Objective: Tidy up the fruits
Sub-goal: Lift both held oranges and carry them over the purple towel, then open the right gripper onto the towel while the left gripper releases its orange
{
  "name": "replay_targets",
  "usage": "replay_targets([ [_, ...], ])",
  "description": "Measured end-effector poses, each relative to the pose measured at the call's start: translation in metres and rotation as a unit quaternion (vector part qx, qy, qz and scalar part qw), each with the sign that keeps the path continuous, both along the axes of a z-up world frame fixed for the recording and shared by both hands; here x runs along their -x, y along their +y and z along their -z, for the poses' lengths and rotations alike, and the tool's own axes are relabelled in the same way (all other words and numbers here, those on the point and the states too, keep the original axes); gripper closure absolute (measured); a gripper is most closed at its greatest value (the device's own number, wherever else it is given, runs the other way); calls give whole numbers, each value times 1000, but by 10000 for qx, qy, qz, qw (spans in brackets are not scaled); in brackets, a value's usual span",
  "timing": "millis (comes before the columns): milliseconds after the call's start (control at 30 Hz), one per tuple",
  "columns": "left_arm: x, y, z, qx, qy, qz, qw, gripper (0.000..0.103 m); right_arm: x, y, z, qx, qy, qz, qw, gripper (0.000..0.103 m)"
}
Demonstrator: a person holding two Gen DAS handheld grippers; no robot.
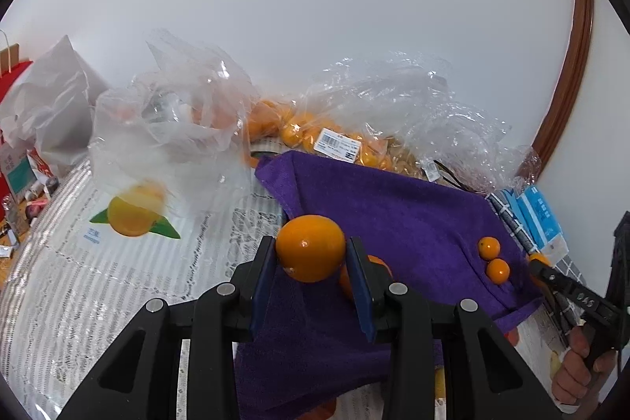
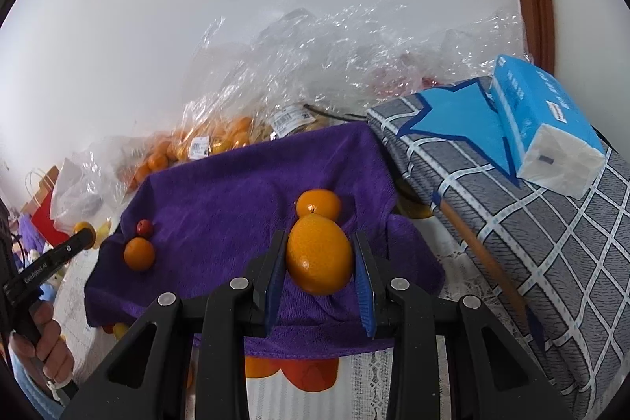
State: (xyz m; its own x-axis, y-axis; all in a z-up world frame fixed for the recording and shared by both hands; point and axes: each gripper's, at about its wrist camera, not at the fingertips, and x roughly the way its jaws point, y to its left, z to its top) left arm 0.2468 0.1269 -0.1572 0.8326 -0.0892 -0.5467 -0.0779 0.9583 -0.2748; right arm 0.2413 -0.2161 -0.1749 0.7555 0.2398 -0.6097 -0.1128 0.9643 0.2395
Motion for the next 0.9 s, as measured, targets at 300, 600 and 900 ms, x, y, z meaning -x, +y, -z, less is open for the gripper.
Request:
replay_targets([
  [300,-9,-21,12,-254,392,420,9980,69,-9,13,17,451,392,-64,9982,71],
  [600,-10,-27,17,-448,567,412,9965,69,-11,20,21,616,393,-77,9973,70],
  [900,-13,-30,18,-497,620,509,9955,69,-8,22,20,686,343,-35,9971,65],
])
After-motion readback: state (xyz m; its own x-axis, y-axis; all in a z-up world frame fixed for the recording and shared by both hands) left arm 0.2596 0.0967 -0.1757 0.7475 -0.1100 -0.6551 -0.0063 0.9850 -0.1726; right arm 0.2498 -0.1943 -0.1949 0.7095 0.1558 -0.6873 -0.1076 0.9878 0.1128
